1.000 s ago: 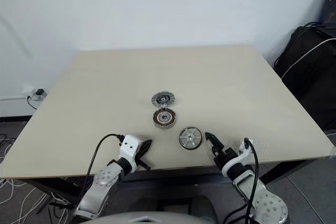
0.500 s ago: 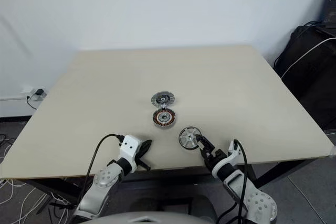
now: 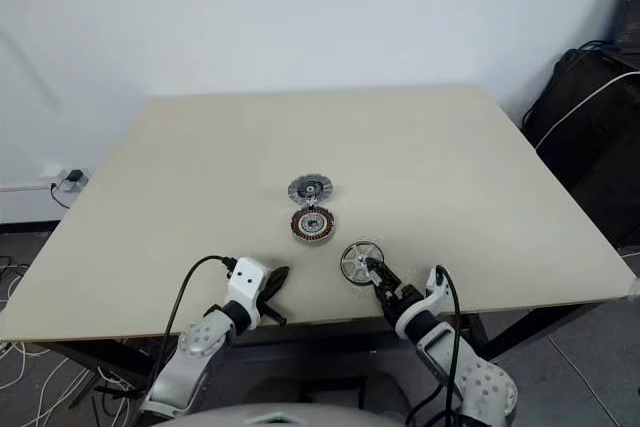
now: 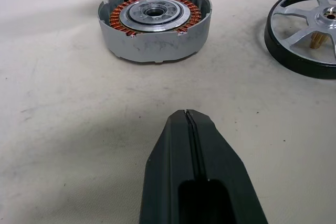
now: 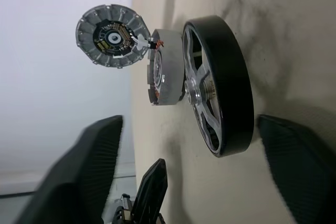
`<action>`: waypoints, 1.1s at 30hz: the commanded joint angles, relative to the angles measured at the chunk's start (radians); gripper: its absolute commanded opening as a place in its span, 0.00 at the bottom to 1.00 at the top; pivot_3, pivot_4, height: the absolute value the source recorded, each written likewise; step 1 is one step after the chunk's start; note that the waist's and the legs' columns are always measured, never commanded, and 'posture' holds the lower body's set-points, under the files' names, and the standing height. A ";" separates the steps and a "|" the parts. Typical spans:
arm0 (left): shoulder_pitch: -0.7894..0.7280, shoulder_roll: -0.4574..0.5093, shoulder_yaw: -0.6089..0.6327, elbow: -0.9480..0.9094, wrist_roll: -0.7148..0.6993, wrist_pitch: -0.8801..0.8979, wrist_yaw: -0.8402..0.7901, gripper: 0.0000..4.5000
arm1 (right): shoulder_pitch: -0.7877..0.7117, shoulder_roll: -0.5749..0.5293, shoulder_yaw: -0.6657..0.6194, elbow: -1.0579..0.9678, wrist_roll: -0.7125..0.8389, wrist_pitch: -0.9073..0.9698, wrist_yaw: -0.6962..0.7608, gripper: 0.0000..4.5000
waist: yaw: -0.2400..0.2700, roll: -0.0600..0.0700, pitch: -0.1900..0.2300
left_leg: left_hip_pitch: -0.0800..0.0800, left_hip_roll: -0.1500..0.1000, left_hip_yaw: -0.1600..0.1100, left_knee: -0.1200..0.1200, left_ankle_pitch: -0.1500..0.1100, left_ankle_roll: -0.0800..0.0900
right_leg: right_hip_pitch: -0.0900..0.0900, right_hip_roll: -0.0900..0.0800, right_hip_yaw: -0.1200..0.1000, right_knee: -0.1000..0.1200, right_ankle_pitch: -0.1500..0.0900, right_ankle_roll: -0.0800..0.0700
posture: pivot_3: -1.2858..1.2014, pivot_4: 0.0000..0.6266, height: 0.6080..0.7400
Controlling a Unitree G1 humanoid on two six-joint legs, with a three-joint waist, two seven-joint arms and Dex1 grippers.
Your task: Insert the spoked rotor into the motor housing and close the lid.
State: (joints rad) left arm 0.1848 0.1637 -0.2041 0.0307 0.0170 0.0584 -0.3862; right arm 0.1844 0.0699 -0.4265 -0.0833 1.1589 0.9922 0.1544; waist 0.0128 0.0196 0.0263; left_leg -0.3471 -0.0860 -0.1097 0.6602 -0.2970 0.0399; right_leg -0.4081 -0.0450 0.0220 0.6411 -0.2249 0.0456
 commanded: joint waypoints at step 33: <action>-0.004 0.007 0.006 -0.057 -0.012 0.016 0.010 0.00 | -0.188 0.044 0.127 -0.014 0.009 -0.157 -0.018 0.08 | 0.000 0.000 0.002 | -0.001 0.000 0.000 0.000 0.000 0.001 | -0.001 0.000 0.000 -0.001 0.000 0.001 | 0.52 0.00 1.00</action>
State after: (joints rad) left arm 0.1885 0.1650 -0.2041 0.0238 0.0173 0.0802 -0.3737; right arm 0.0466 0.0794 -0.3148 -0.1178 1.1767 0.8678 0.1363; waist 0.0123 0.0198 0.0282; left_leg -0.3480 -0.0864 -0.1097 0.6600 -0.2974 0.0408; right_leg -0.4091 -0.0450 0.0221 0.6403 -0.2251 0.0462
